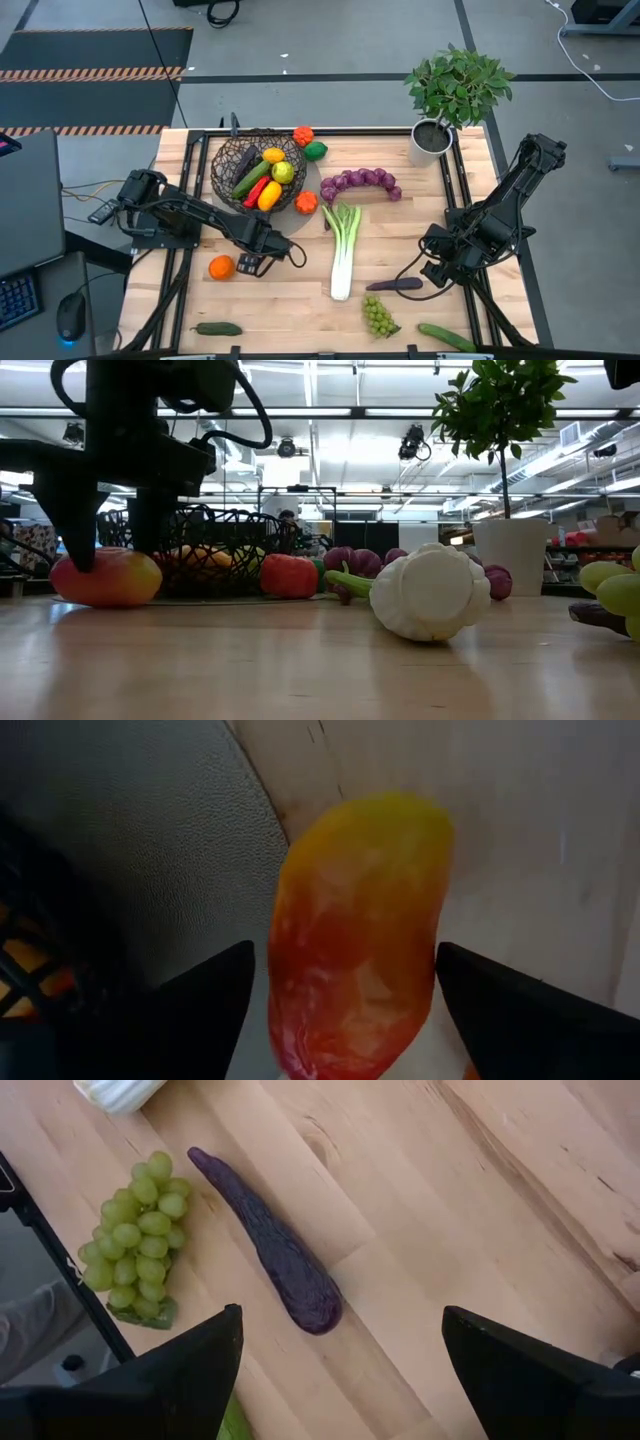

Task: Build produce basket
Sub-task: Put the orange mango into the wire basket

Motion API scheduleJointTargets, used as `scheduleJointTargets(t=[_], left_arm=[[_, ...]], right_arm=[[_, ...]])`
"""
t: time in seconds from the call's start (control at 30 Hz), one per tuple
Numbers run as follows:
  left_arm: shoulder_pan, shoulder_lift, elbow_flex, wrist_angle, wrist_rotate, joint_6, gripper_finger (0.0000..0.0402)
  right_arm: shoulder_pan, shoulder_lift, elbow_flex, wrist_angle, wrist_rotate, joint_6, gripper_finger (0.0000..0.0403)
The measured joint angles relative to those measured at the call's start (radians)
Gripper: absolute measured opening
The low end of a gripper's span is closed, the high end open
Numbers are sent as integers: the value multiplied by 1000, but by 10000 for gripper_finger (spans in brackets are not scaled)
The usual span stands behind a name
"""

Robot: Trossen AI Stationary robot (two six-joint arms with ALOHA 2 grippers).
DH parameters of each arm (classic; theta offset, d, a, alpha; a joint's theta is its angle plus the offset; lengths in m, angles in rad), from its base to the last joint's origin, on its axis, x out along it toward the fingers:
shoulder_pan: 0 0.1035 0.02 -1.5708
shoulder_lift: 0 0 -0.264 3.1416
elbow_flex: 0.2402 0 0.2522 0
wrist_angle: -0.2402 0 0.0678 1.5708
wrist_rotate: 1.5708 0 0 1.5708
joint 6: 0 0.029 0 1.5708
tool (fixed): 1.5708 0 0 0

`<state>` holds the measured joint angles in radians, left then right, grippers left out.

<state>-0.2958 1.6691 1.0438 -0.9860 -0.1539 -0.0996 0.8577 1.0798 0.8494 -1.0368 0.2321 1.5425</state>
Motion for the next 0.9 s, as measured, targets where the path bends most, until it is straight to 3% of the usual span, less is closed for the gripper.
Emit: scheduleJointTargets(t=[0.2, 0.53, 0.7, 0.9], left_arm=[[0, 0, 32, 30, 1, -196, 263], [-1, 0, 70, 11, 7, -159, 170], [-5, 0, 70, -38, 54, -158, 184], [-18, 0, 70, -68, 72, -118, 257]], right_arm=[[0, 0, 0, -15, 3, 0, 345], [0, 0, 0, -26, -5, -19, 345], [0, 0, 0, -24, -21, -14, 345], [0, 0, 0, -24, -18, 7, 345]])
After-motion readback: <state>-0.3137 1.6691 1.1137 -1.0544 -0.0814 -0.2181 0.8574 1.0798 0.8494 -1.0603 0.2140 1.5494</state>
